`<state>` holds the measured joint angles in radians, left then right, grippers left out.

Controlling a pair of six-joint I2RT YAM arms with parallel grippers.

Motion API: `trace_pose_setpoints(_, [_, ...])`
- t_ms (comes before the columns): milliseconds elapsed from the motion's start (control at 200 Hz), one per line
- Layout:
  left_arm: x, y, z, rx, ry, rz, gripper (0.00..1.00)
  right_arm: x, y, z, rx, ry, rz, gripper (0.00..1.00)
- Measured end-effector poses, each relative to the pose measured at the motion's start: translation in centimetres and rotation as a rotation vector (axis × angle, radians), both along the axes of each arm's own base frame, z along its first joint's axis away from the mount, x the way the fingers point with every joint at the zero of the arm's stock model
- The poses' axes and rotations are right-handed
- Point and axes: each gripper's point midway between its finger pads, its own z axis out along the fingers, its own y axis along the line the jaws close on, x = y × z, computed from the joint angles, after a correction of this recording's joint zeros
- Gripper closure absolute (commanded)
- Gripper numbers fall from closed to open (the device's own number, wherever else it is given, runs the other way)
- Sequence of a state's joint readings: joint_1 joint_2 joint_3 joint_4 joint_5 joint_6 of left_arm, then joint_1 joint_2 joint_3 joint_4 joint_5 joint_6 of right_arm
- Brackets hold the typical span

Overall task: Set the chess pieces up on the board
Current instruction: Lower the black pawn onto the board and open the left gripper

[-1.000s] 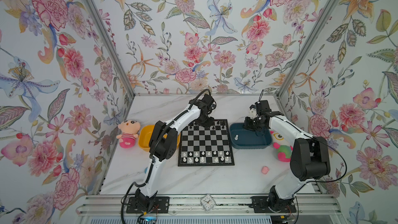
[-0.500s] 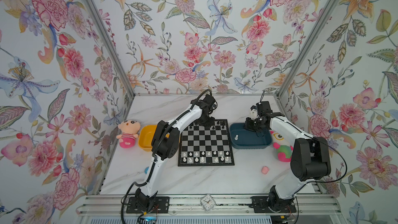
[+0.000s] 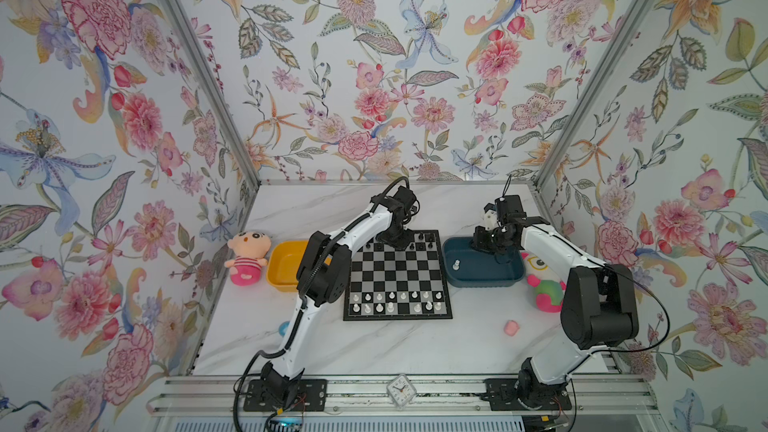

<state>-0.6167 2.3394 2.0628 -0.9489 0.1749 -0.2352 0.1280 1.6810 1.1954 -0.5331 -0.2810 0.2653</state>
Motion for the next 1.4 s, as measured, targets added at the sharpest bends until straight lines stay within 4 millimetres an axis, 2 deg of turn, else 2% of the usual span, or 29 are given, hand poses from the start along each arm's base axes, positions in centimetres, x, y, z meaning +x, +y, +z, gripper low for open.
trace_pose_setpoints(315, [0.40,-0.14,0.19,-0.003,-0.012,0.009,0.95,-0.06,-0.03,-0.14,0.000,0.002,-0.001,0.77])
trace_pose_setpoints(736, [0.83,-0.06,-0.60,0.017,-0.015,0.014,0.94,-0.29,-0.38,-0.15,0.001,-0.002,-0.009,0.77])
trace_pose_setpoints(1401, [0.93,-0.11,-0.81,0.018,-0.012,0.019,0.82,-0.46,-0.54,-0.25,0.001,-0.002,-0.013,0.77])
